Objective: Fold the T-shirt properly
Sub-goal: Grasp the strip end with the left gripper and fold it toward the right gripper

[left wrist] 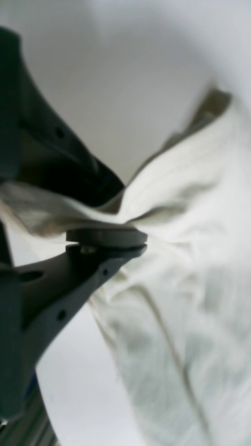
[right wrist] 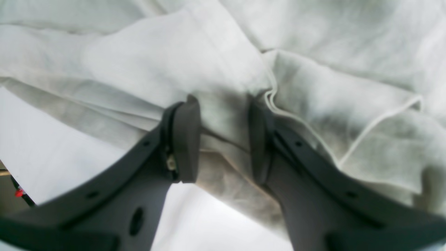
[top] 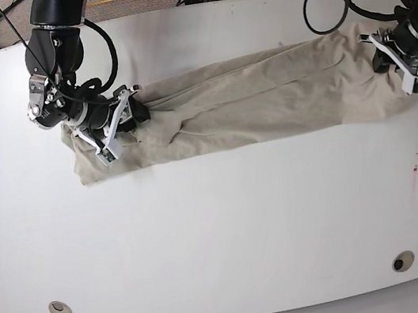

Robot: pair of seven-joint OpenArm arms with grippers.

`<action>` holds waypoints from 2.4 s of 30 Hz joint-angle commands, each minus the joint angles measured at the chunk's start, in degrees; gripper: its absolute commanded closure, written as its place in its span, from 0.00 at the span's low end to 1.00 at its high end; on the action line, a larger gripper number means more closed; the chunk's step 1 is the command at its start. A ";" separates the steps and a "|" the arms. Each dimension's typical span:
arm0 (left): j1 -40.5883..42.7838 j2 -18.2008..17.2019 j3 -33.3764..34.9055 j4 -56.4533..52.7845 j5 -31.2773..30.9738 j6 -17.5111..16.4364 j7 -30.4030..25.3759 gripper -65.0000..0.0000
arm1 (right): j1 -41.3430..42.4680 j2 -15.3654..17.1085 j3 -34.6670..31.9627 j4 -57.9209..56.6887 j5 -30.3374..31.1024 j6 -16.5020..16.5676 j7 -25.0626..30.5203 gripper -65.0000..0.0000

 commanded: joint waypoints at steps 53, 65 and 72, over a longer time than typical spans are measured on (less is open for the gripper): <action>-14.59 19.49 28.12 -6.20 4.03 -0.10 2.77 0.56 | 0.24 0.33 -0.09 2.32 0.43 -0.03 0.67 0.66; -14.77 19.57 39.10 1.80 -0.63 -0.10 2.77 0.32 | 0.24 0.33 -0.09 2.32 0.43 -0.03 0.67 0.66; -15.82 17.64 32.42 2.06 0.86 -0.10 2.60 0.32 | 0.33 0.41 -0.09 4.08 0.43 -0.03 0.58 0.66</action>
